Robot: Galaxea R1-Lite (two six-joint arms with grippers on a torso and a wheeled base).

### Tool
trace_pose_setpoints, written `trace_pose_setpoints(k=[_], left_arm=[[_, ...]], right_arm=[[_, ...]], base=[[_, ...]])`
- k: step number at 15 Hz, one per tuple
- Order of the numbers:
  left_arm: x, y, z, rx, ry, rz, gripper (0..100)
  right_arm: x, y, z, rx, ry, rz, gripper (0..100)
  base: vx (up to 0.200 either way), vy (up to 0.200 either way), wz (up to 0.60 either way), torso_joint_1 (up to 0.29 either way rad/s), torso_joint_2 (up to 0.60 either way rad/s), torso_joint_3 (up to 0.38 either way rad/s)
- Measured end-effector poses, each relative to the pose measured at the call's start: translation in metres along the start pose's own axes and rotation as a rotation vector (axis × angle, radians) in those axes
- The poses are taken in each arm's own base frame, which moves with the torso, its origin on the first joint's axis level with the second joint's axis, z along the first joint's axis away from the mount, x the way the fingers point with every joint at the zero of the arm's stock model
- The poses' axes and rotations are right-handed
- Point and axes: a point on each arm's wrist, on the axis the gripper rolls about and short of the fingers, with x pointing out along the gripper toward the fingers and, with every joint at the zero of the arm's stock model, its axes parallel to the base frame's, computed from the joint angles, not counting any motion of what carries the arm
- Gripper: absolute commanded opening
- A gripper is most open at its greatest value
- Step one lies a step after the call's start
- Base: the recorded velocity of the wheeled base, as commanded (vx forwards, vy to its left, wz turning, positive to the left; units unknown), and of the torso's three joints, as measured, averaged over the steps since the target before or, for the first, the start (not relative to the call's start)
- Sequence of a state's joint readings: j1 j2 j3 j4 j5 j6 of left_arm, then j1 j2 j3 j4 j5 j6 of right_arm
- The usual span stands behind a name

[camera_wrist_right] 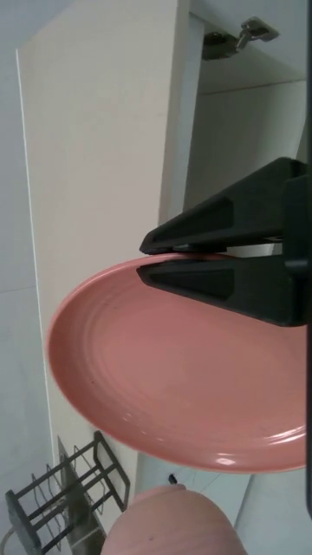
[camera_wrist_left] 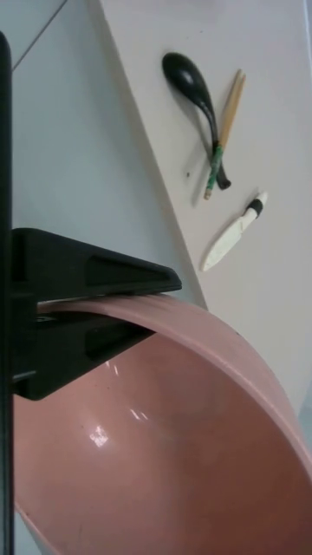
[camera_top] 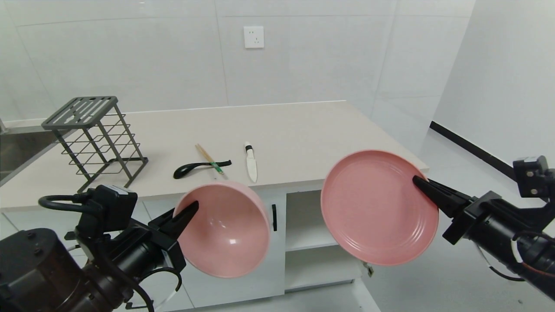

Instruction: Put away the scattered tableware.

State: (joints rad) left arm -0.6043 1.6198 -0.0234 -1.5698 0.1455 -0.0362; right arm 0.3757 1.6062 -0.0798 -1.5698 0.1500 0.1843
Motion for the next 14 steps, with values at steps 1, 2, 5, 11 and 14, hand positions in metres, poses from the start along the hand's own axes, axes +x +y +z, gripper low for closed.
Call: trace_pose_setpoints(k=[1,2,5,11,14], left_arm=[[0.0001,0.0000,-0.0004,0.000,0.002,0.000,0],[0.0003,0.0000,-0.0007,0.000,0.004,0.000,0],[0.0008,0.0000,-0.0018,0.001,0.010,0.000,0],[0.0019,-0.0002,-0.0044,0.003,0.023,0.000,0],[0.0025,-0.0006,-0.0055,0.005,0.030,-0.002,0]], right_arm=[[0.0000,0.0000,-0.0001,0.000,0.001,0.000,0],[0.0000,0.0000,0.0000,0.000,0.000,0.000,0],[0.0003,-0.0002,-0.0004,0.000,0.002,-0.001,0],[0.0009,-0.0006,-0.0022,0.002,0.011,-0.003,0],[0.0006,-0.0007,-0.0032,0.002,0.017,-0.003,0]], base=[[0.000,0.000,0.00,-0.261,0.52,0.266],[0.000,0.000,0.00,-0.261,0.51,0.256],[0.000,0.000,0.00,-0.261,0.51,0.242],[0.000,0.000,0.00,-0.251,0.48,0.227],[0.000,0.000,0.00,-0.248,0.47,0.201]])
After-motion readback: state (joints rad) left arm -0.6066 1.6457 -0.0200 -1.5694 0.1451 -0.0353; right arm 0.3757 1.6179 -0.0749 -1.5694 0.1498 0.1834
